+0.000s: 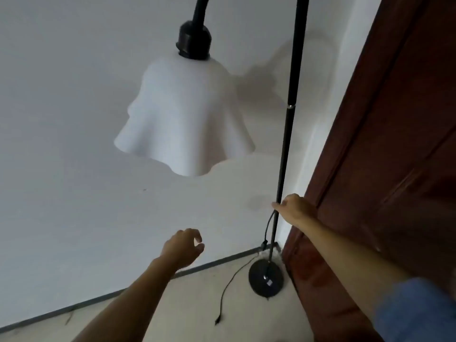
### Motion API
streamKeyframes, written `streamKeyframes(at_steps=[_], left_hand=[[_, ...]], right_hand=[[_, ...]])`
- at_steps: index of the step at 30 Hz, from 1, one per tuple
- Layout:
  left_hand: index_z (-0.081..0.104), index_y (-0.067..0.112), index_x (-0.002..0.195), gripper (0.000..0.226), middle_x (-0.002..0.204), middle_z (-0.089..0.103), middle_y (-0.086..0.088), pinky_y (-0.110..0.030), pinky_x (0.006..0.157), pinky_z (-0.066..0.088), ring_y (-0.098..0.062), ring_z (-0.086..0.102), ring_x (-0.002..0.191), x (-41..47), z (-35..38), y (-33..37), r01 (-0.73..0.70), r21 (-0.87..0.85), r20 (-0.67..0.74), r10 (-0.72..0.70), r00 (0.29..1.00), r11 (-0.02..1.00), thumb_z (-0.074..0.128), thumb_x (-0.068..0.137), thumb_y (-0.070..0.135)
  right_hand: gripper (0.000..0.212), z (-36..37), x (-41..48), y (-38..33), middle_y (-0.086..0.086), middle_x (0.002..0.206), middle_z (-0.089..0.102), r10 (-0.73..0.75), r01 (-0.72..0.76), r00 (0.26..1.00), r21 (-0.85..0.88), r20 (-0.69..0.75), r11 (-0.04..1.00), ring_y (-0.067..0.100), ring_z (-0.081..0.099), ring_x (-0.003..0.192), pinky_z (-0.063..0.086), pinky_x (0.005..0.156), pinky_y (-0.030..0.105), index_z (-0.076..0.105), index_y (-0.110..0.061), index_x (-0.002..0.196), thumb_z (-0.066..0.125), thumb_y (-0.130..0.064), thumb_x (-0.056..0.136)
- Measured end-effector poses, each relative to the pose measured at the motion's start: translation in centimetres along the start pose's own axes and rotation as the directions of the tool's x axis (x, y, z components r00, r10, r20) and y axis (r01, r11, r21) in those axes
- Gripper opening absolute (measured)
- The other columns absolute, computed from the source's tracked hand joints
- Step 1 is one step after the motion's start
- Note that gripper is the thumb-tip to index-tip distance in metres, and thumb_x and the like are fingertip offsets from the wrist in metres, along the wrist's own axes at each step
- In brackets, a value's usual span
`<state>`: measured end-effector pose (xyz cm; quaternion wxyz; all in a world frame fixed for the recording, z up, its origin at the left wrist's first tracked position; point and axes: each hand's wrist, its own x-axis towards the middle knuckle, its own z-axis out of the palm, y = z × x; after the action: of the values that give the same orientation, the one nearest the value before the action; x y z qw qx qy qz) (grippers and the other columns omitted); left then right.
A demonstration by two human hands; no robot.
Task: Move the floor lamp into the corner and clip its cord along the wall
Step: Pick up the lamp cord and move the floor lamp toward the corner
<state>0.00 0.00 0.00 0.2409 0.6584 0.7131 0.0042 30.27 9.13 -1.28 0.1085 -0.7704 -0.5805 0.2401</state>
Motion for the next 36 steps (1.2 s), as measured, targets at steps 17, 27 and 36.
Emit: streamKeyframes(at_steps=[17,27,36], left_hand=[[0.065,0.025,0.095,0.02,0.099,0.069,-0.004,-0.039,0.082,0.054,-0.022,0.062,0.09,3.5,5.5,-0.6,0.128,-0.066,0.151,-0.116,0.982,0.99,0.054,0.083,0.036],[0.061,0.02,0.108,0.027,0.111,0.068,-0.008,-0.038,0.089,0.051,-0.024,0.06,0.103,3.5,5.2,-1.4,0.022,-0.126,0.253,0.011,0.968,0.992,0.062,0.083,0.03],[0.037,0.031,0.138,0.073,0.14,0.042,-0.004,-0.038,0.107,0.04,-0.026,0.044,0.128,2.8,7.5,4.9,-0.044,-0.41,0.391,0.219,0.894,0.911,0.074,0.075,0.033]], right_hand=[[0.029,8.3,1.2,4.8,0.009,0.067,0.061,0.114,-0.146,0.957,0.104,0.267,0.984,0.028,0.058,0.061,0.047,0.058,0.032,0.066,-0.003,0.084,0.053,-0.029,0.087],[0.025,2.1,-2.7,1.7,0.008,0.063,0.074,0.054,-0.569,0.814,0.774,0.579,0.276,0.018,0.073,0.059,0.054,0.047,0.023,0.059,-0.007,0.084,0.047,-0.022,0.1],[0.03,-5.6,-6.7,-3.2,0.004,0.059,0.07,-0.12,-0.55,0.832,0.834,0.541,-0.055,0.013,0.07,0.052,0.049,0.038,0.017,0.064,-0.009,0.073,0.048,-0.02,0.096]])
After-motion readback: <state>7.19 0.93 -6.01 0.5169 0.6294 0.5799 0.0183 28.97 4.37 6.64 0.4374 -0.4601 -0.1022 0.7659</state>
